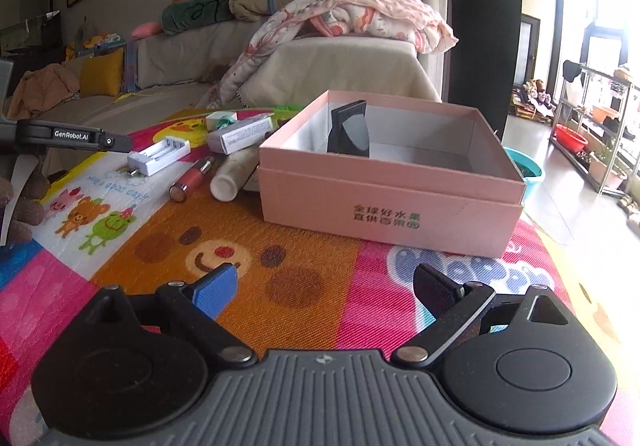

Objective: Organize rigid objects
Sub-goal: 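Grasp the white packaged cable box with the left tool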

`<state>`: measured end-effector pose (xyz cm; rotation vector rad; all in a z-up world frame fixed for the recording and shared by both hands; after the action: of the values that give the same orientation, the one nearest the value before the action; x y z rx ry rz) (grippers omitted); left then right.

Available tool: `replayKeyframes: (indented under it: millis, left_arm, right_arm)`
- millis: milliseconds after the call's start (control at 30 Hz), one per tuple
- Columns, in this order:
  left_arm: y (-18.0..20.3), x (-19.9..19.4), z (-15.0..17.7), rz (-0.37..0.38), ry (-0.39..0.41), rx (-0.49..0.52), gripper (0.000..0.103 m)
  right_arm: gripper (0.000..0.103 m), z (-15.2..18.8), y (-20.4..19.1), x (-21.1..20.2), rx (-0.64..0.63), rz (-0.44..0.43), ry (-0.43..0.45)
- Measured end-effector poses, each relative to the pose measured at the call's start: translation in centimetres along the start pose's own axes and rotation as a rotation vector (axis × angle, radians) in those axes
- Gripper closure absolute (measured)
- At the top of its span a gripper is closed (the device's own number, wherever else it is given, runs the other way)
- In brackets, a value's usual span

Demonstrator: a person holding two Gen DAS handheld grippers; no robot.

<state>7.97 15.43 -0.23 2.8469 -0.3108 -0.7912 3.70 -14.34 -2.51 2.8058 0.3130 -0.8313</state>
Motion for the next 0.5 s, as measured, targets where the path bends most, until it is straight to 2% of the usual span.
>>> replayKeyframes:
  millis: [133,300,367,500]
  left_arm:
    - [2.9,1.3,-0.1,0.104,-0.008,0.042,0.046]
    - [5.5,4.6,-3.9,0.189,0.03,0.089,0.046]
    - [5.2,7.4,-5.1,0.195,-0.015,0.052,0.046]
    - [2.7,12.6,-6.3,0.197,-0.101,-0.085,0.046]
  right_arm:
    - [0.008,0.1,-0.2,-0.1,-0.01,-0.003,0.005]
    - [0.008,0.3,-0.3,0.4,-0.007,0.002,-0.02]
    - [0.008,0.3,-0.1,0.4,0.001,0.005,-0.021]
    - [0.008,0.4,0.3,0.4,0.022,0.012,-0.025]
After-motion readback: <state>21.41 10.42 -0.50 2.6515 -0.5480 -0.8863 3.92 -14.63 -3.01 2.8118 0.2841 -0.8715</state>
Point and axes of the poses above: each gripper's, at about its wrist camera, not at the fingertips, and x roughly the way its jaws point, y to its right, z to its underside, the point moved 7 cm from there along x, roughly the way its jaws point, and after that the axes turned 14 degrees about z, right-handed, at the moved point
